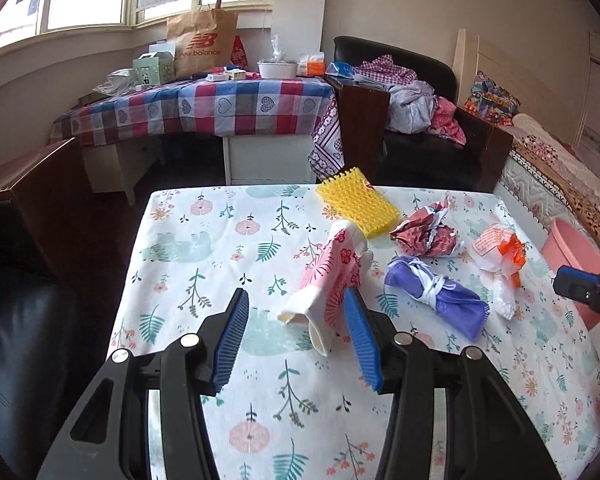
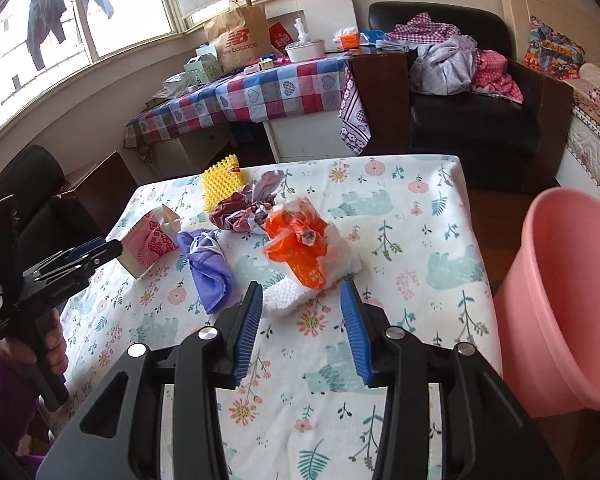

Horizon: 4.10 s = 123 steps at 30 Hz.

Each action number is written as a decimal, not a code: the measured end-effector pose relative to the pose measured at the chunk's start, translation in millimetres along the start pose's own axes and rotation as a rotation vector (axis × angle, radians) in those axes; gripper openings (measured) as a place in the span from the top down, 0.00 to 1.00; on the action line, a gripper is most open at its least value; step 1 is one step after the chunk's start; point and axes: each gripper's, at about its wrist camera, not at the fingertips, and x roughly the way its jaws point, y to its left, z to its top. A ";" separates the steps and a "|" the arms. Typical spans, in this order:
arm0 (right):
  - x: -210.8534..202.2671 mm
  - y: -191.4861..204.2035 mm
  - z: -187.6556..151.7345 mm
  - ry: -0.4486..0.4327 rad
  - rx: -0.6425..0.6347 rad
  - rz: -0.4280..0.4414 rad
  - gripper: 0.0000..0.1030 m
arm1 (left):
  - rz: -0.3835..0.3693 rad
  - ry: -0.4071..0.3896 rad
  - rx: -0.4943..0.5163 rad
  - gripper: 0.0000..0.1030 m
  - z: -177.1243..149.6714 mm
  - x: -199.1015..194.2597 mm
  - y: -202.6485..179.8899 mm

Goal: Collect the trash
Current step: 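Grasp the pink-print paper bag with the left tool while the right grasps the orange-and-white plastic bag, then carry both bags over the pink bucket and open both tools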

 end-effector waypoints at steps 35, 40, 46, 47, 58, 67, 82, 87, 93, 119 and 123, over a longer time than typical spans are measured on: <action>71.8 10.2 40.9 0.088 -0.045 0.019 0.50 | -0.152 0.045 -0.138 0.79 -14.0 -16.7 3.1; 74.5 13.4 36.5 0.083 -0.043 0.017 0.53 | -0.152 0.040 -0.139 0.79 -15.0 -20.6 3.2; 56.1 17.7 29.3 0.059 -0.040 0.024 0.65 | -0.146 0.006 -0.140 0.79 -12.4 -36.1 2.0; 50.9 19.6 28.2 0.053 -0.045 0.026 0.65 | -0.145 0.000 -0.139 0.79 -11.9 -38.8 1.3; -15.3 22.7 17.3 -0.031 -0.032 0.046 0.65 | -0.173 -0.064 -0.108 0.79 -1.2 -73.4 -32.8; -57.0 -8.8 4.2 -0.085 0.015 -0.001 0.65 | -0.249 -0.071 -0.063 0.79 11.3 -76.7 -88.5; -102.3 -104.9 -13.6 -0.152 0.181 -0.175 0.65 | -0.418 -0.054 0.103 0.79 38.8 -53.4 -206.7; -111.7 -133.2 -20.3 -0.159 0.226 -0.230 0.65 | -0.477 -0.034 0.147 0.79 44.6 -41.6 -244.8; -113.7 -158.1 -25.5 -0.155 0.267 -0.286 0.65 | -0.499 -0.021 0.232 0.79 46.1 -27.6 -289.9; -102.0 -200.7 -39.9 -0.121 0.364 -0.343 0.64 | -0.520 0.058 0.331 0.76 32.7 11.6 -366.4; -102.7 -201.5 -39.9 -0.121 0.366 -0.346 0.64 | -0.537 0.044 0.313 0.65 35.2 7.0 -363.4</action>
